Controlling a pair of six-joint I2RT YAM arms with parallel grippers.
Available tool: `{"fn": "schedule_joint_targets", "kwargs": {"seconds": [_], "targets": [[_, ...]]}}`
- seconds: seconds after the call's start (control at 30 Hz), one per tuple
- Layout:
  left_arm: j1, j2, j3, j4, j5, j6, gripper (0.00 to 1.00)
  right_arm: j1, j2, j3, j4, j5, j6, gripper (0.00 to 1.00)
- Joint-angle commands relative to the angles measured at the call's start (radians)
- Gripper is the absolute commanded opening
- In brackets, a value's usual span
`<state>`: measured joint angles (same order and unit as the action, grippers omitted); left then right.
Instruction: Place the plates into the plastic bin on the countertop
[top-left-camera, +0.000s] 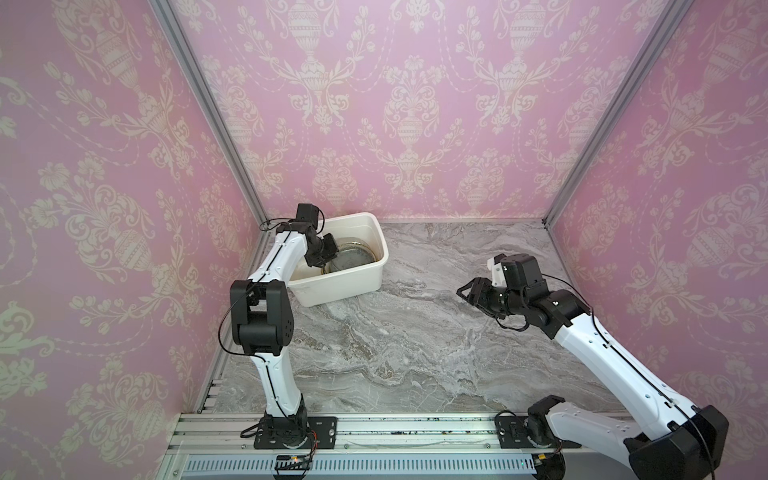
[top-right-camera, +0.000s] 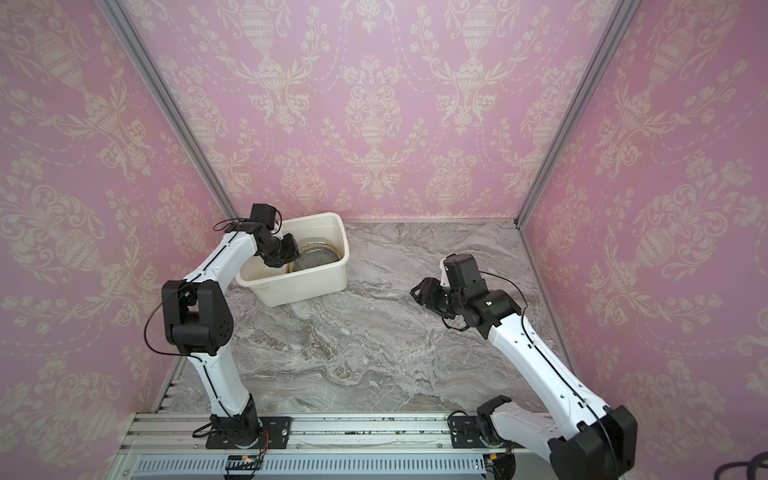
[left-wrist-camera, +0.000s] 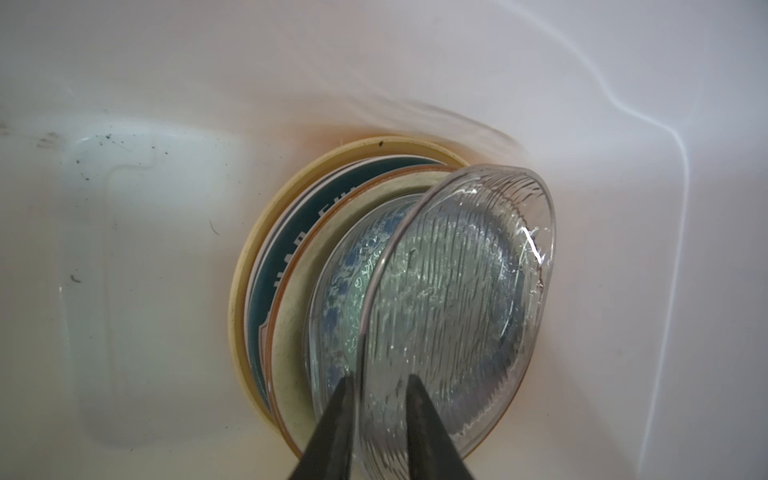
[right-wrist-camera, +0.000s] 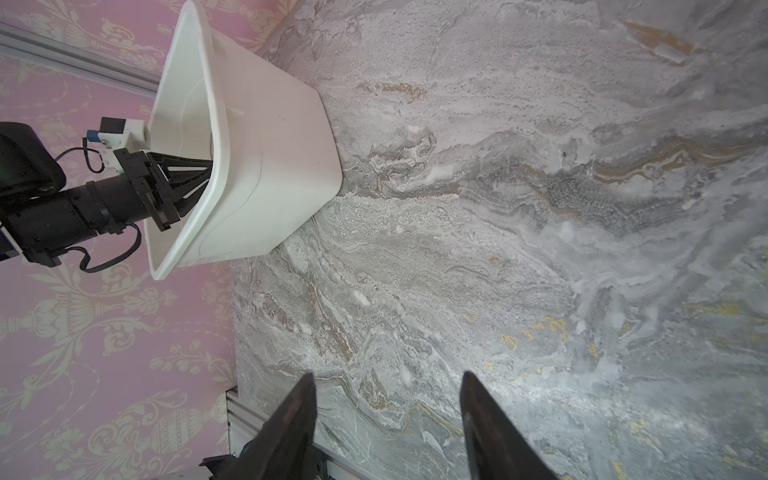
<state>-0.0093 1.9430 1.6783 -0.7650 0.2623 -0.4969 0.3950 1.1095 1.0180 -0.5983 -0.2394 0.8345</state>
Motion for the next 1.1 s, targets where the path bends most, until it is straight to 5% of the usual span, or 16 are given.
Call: {"fn": "schedule_joint_targets", "kwargs": {"seconds": [0.0,0.37,0.63,0.9,1.07], "targets": [[0.008,0.013,-0.009,-0.001,-0.017,0.001,0.31,-0.007,0.0,0.022,0.002,-0.007,0.006,0.56],[0.006,-0.039,-0.012,-0.009,-0.055,0.055,0.68,-0.013,-0.002,0.037,0.009,-0.006,0.008,0.56],[0.006,-0.263,-0.045,0.075,-0.17,0.071,0.77,-0.014,-0.043,0.03,0.085,0.002,-0.058,0.58],[0.002,-0.641,-0.377,0.4,-0.186,0.064,0.85,-0.014,-0.111,0.018,0.168,0.162,-0.205,0.63],[0.0,-0.897,-0.718,0.558,-0.273,0.181,0.93,-0.015,-0.137,-0.025,0.252,0.296,-0.398,0.67]]}}
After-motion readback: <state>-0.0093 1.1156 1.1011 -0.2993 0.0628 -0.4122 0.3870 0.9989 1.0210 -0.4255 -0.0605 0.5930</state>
